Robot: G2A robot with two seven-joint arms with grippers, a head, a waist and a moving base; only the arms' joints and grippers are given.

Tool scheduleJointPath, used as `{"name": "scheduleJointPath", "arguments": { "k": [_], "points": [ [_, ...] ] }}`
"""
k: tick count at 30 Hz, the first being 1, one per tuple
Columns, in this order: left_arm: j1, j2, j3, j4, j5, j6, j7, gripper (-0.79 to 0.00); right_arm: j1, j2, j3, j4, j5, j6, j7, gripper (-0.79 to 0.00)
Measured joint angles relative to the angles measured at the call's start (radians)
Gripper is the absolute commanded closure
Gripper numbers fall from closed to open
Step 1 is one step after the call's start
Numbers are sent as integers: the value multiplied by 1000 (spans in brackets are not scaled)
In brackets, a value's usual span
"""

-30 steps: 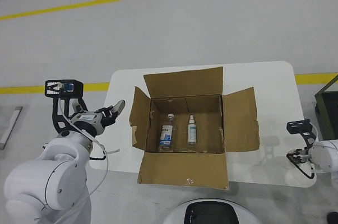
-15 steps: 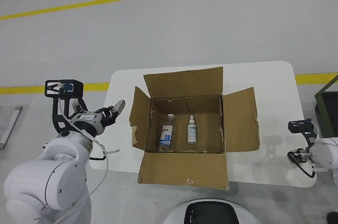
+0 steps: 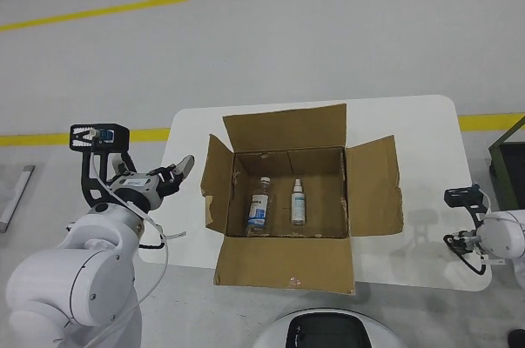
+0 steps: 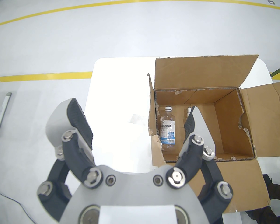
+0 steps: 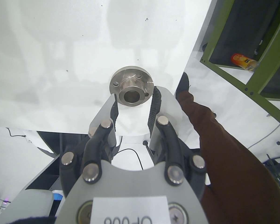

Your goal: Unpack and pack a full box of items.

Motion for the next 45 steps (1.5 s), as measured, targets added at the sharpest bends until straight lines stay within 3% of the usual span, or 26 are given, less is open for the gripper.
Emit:
{"name": "scheduleJointPath", "arguments": {
  "k": [19,25,31,38,42,45],
  "points": [
    [0,0,0,0,0,0,0,-785,22,24,-35,34,27,24,0,-289],
    [0,0,0,0,0,0,0,-785,31,29,-45,42,35,28,0,0],
    [0,0,0,0,0,0,0,-785,44,30,-33,35,57,39,-8,0],
    [0,0,0,0,0,0,0,-785,33,15,111,-84,247,185,-181,0],
    [0,0,0,0,0,0,0,-785,12,-5,227,-193,473,236,-387,0],
    [0,0,0,0,0,0,0,-785,-10,-21,290,-255,646,217,-540,0]
  ]
}}
